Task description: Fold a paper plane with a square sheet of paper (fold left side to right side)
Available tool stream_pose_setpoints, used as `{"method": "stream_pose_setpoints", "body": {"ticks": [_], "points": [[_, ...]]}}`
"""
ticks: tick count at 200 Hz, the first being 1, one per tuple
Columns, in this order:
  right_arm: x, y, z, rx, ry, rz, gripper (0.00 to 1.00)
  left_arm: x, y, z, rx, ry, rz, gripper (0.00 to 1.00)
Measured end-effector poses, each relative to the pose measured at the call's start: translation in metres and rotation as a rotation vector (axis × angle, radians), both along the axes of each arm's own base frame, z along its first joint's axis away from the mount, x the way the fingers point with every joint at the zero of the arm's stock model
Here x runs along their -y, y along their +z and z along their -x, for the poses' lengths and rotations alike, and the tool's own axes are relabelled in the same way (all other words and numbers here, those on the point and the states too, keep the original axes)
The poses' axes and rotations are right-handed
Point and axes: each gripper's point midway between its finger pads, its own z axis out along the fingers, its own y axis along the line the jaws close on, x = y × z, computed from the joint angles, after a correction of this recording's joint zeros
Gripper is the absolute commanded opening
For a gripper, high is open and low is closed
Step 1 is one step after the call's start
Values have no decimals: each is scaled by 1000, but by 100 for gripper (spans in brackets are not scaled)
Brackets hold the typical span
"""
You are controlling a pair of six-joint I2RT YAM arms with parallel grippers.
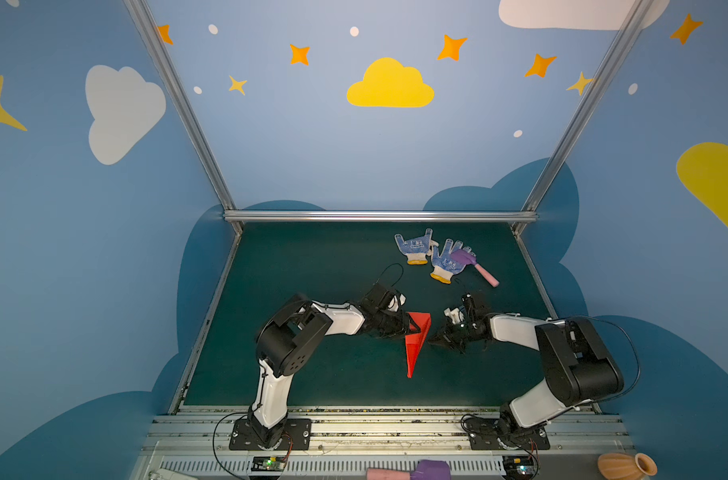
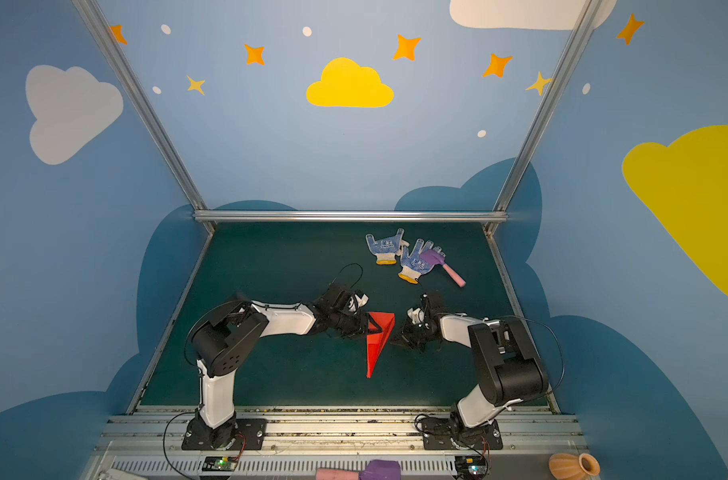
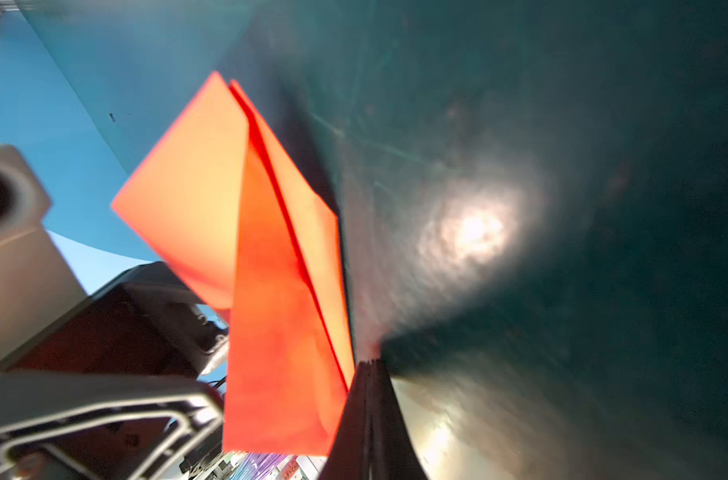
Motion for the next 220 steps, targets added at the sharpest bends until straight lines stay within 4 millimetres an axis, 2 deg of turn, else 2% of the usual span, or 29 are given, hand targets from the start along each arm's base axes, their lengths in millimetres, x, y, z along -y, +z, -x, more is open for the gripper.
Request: {"method": "stream_pose_setpoints", "body": {"ticks": [40, 69, 88, 107, 122, 153, 168, 188, 220], "points": [[0, -1, 0, -3, 2, -1, 0, 4, 1, -3, 25, 21, 0, 25], [0, 0, 0, -5, 3, -9, 0, 8, 1, -4, 37, 31, -23, 4], [0, 2, 0, 3, 5, -9, 0, 5, -1, -8, 63, 57, -62, 3], [1, 3, -1, 20, 11, 5, 0, -14, 3, -13, 115, 113, -172, 3], [2, 6, 1, 39, 23, 27, 0, -34, 28, -19, 200, 165, -255, 3], [6, 13, 10, 54, 49, 65, 0, -66, 105, -41, 421, 275, -375, 3], [4, 15, 15, 61, 73, 76, 0, -80, 123, -47, 489, 305, -445, 3], [-2, 16, 21, 61, 105, 84, 0, -100, 115, -49, 521, 310, -578, 3], [-16, 19, 28, 76, 161, 91, 0, -123, 71, -45, 491, 259, -792, 3]]}}
